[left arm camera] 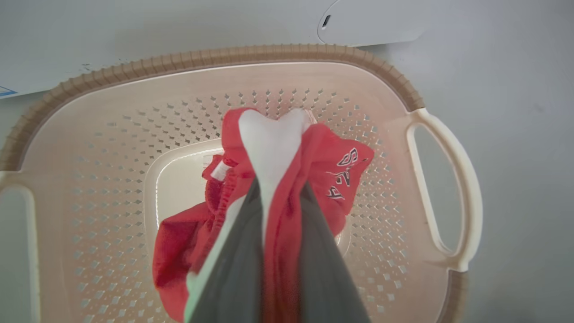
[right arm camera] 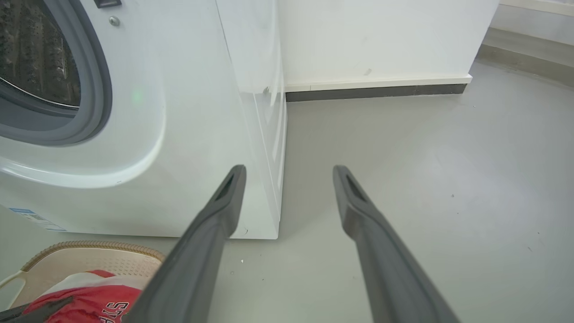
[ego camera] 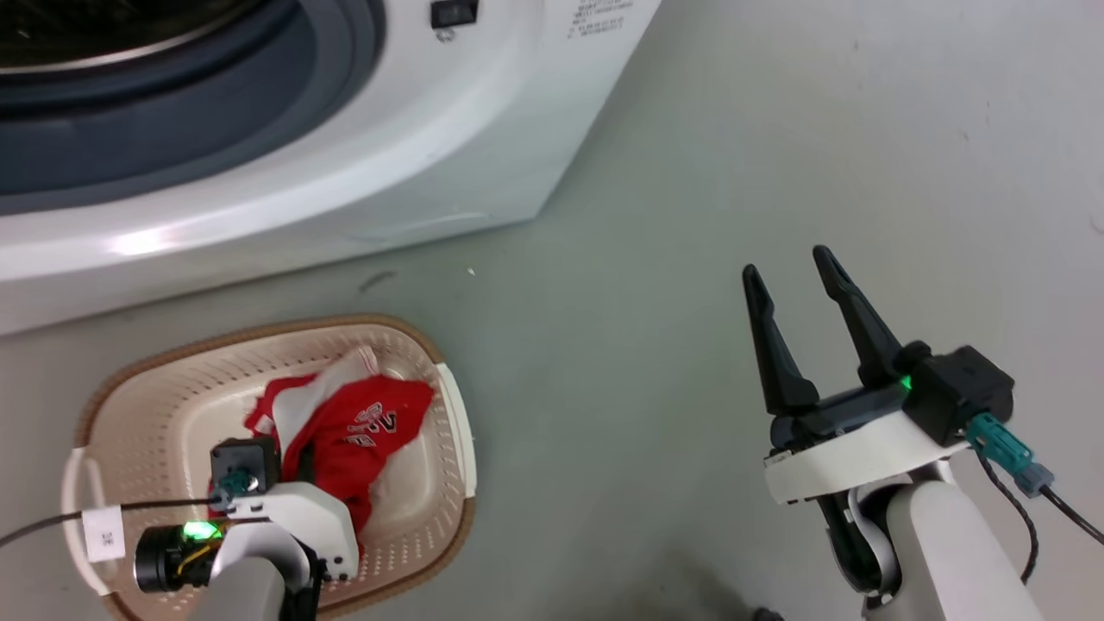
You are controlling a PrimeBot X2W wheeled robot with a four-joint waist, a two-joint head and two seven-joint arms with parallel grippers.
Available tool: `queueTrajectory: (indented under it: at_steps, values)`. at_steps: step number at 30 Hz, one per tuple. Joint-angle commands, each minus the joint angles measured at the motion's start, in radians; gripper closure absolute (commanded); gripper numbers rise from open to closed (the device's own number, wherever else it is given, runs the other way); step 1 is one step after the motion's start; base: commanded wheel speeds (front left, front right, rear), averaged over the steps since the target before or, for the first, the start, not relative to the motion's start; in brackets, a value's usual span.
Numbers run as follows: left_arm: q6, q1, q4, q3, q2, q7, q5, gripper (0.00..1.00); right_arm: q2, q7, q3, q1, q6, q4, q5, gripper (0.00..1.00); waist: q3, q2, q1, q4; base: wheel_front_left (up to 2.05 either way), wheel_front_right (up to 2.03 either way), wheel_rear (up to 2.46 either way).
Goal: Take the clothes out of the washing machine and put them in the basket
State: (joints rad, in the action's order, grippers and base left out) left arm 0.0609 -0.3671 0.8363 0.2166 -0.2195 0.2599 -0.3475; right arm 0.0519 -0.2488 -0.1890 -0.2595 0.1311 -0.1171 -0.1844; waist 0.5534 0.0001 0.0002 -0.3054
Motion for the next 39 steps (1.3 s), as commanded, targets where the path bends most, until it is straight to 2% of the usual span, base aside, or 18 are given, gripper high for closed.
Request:
queueTrajectory:
  at_steps: [1,9,19,20,21,22,28,34,39]
  values:
    - [0.003,-0.030,0.027,-0.006,-0.011,0.006,0.004,1.00,-0.003,-0.009,-0.012,-0.030,-0.001,-0.004,-0.006,0.00,0.071,-0.0001,-0.0002,-0.044,0.00,0.00,0.00]
    - [0.035,-0.081,0.196,-0.061,-0.056,0.005,-0.012,1.00,-0.003,-0.016,-0.064,-0.084,-0.001,0.005,-0.047,0.00,0.173,-0.0001,-0.0002,-0.101,0.00,0.00,0.00]
    - [0.025,-0.069,0.303,-0.082,-0.052,0.005,-0.035,1.00,-0.003,-0.016,-0.071,-0.092,-0.001,0.019,-0.056,0.00,0.181,-0.0001,-0.0002,-0.109,0.00,0.00,0.00]
    - [0.022,-0.072,0.311,-0.080,-0.047,0.005,-0.035,0.83,-0.003,-0.016,-0.068,-0.094,-0.001,0.017,-0.053,0.00,0.175,-0.0001,-0.0002,-0.106,0.00,0.00,0.00]
    - [0.019,-0.075,0.321,-0.076,-0.041,0.005,-0.032,0.48,-0.003,-0.016,-0.064,-0.093,-0.001,0.014,-0.049,0.00,0.166,-0.0001,-0.0002,-0.103,0.00,0.00,0.00]
    - [0.017,-0.078,0.329,-0.072,-0.034,0.005,-0.029,0.00,-0.003,-0.016,-0.059,-0.091,-0.001,0.012,-0.044,0.00,0.153,-0.0001,-0.0002,-0.097,0.00,0.00,0.00]
    - [-0.006,-0.077,0.344,-0.068,0.016,0.005,-0.038,0.00,-0.002,-0.016,-0.031,-0.065,-0.001,-0.005,-0.005,0.00,0.035,-0.0001,-0.0002,-0.043,0.00,0.00,0.00]
    - [-0.033,-0.019,0.327,-0.081,0.080,0.005,-0.052,0.00,-0.002,-0.016,0.002,-0.022,-0.001,-0.023,0.038,0.00,-0.134,-0.0001,-0.0002,0.026,0.00,0.00,0.00]
    - [-0.038,0.023,0.285,-0.086,0.103,0.005,-0.040,0.00,-0.002,0.004,0.039,0.026,-0.001,-0.018,0.073,0.00,-0.242,-0.0001,-0.0002,0.091,0.00,0.00,0.00]
